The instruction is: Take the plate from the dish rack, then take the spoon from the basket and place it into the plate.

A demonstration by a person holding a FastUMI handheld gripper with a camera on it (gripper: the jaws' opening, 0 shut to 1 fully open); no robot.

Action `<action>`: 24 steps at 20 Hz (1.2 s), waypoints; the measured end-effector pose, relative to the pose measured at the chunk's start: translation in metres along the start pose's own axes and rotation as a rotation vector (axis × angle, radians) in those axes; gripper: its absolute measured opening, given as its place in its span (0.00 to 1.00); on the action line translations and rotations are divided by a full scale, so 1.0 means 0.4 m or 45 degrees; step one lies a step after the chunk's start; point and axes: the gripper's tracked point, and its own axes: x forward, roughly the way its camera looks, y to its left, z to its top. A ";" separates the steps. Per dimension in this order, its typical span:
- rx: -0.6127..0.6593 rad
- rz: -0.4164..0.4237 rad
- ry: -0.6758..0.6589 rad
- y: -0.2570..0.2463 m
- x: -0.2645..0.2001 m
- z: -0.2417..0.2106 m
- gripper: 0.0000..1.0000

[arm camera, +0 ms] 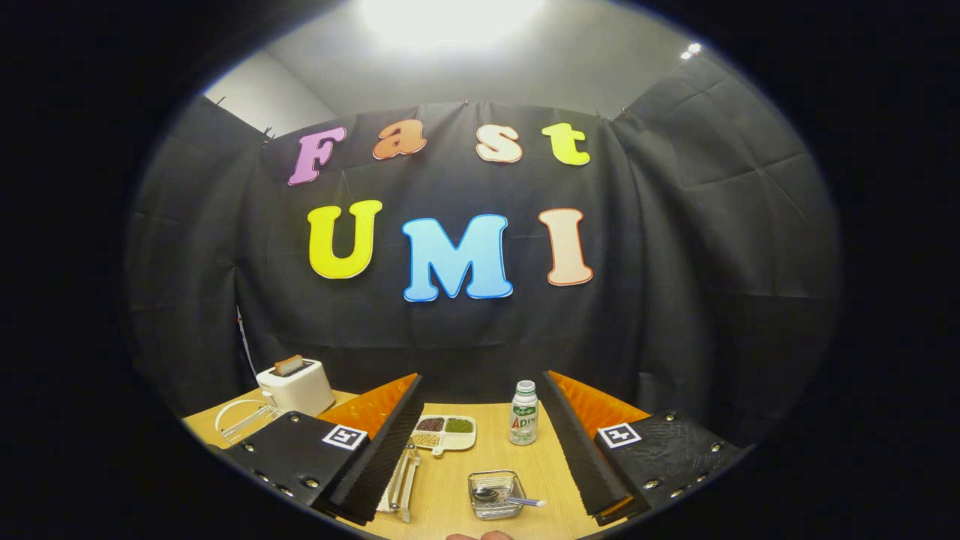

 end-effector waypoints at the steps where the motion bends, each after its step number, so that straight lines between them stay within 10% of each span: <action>1: -0.002 -0.016 0.040 0.016 0.005 -0.010 0.96; 24: 0.117 0.207 0.959 0.448 0.170 -0.338 0.97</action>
